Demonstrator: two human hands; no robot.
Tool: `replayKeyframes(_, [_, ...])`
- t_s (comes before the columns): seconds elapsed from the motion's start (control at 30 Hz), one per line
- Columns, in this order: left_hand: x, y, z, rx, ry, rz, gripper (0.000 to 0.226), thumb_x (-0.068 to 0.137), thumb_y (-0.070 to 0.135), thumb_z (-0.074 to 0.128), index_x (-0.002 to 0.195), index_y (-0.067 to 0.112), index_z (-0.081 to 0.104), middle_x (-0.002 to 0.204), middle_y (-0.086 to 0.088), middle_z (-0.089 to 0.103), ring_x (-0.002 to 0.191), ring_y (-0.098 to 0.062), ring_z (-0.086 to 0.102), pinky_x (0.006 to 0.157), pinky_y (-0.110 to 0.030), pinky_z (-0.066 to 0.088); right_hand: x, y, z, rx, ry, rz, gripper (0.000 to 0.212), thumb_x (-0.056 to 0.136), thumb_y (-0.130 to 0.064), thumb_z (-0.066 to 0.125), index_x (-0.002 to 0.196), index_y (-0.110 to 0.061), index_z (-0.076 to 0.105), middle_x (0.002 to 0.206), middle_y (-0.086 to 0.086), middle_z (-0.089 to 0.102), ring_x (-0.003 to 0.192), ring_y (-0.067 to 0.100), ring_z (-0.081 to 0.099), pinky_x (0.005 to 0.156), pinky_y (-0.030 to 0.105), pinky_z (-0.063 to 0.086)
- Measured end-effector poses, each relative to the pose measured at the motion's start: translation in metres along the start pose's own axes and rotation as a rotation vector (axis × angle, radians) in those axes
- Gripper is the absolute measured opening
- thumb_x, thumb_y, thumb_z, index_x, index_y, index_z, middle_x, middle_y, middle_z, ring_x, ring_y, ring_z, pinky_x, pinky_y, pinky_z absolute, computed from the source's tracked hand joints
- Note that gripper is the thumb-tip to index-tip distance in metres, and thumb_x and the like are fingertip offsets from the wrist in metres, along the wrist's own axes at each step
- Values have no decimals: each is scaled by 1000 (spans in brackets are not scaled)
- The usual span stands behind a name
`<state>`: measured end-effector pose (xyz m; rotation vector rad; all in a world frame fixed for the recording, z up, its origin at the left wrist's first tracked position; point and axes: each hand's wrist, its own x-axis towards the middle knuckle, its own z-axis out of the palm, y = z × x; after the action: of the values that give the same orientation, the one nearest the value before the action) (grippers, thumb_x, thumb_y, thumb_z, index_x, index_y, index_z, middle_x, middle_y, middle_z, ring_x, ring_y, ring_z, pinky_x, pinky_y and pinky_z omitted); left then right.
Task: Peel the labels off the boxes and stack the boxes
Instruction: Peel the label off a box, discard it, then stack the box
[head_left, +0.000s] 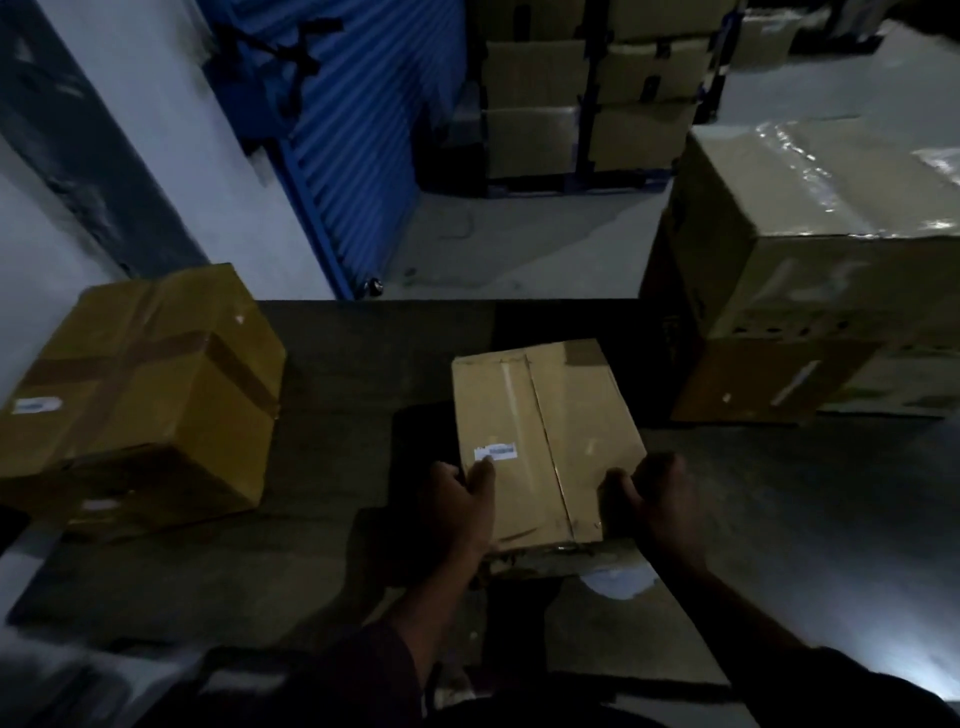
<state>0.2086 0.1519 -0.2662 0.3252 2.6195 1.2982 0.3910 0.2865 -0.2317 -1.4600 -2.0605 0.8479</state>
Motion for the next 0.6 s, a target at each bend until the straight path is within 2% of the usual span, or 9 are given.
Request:
replayKeyframes(0.1, [-24, 4, 10, 8, 37, 10, 47, 80, 64, 57, 75, 19, 45, 70, -2, 57, 65, -24, 58, 63, -41, 52, -6, 17, -16, -24, -13, 35, 34, 86, -41, 66, 103, -17, 48, 90, 3, 56, 79, 18, 55, 71, 40, 51])
replayKeyframes(0.17, [-34, 6, 14, 16, 61, 7, 47, 82, 60, 60, 76, 17, 45, 71, -3, 56, 66, -26, 58, 64, -41, 50, -6, 24, -23, -57, -36, -4, 35, 86, -43, 65, 102, -18, 47, 94, 5, 56, 83, 21, 56, 76, 45, 52])
replayKeyframes(0.23, [-37, 9, 15, -11, 52, -14, 46, 83, 57, 62, 77, 16, 43, 73, -4, 55, 68, -27, 57, 65, -39, 48, -2, 29, -23, -271, -7, -101, 37, 85, -44, 64, 109, -19, 50, 108, 6, 55, 100, 25, 53, 89, 46, 46])
replayKeyframes(0.3, [-37, 11, 13, -20, 46, -35, 44, 84, 53, 65, 78, 14, 44, 74, -4, 55, 70, -27, 57, 65, -35, 44, 1, 25, -18, -408, 3, -205, 51, 81, -34, 69, 125, -17, 51, 128, 9, 50, 119, 28, 46, 100, 47, 38])
replayKeyframes(0.33, [-37, 13, 12, -20, 47, -38, 44, 84, 53, 65, 78, 14, 44, 75, -4, 55, 71, -26, 57, 65, -35, 44, 0, 18, -15, -348, -20, -256, 54, 79, -29, 71, 128, -17, 51, 131, 10, 49, 121, 29, 46, 100, 46, 38])
replayKeyframes(0.43, [-33, 16, 8, 9, 1, -67, 44, 85, 56, 62, 82, 16, 45, 78, -1, 55, 76, -25, 58, 69, -35, 46, -8, -12, 2, -63, -182, -338, 43, 84, -28, 69, 124, -17, 56, 126, 8, 51, 111, 24, 52, 91, 35, 44])
replayKeyframes(0.53, [-22, 16, 5, 14, -97, -101, 47, 84, 57, 61, 91, 13, 47, 89, -6, 58, 86, -28, 60, 77, -38, 50, -11, -27, 22, -108, -237, -410, 31, 83, -28, 67, 112, -19, 65, 109, 5, 61, 99, 25, 55, 83, 34, 43])
replayKeyframes(0.6, [-12, 16, 3, 36, -185, -122, 58, 84, 61, 59, 110, 10, 49, 107, -10, 61, 97, -30, 61, 84, -40, 51, -9, -30, 29, -183, -243, -433, 27, 80, -27, 67, 106, -24, 68, 103, 3, 62, 96, 27, 56, 81, 36, 41])
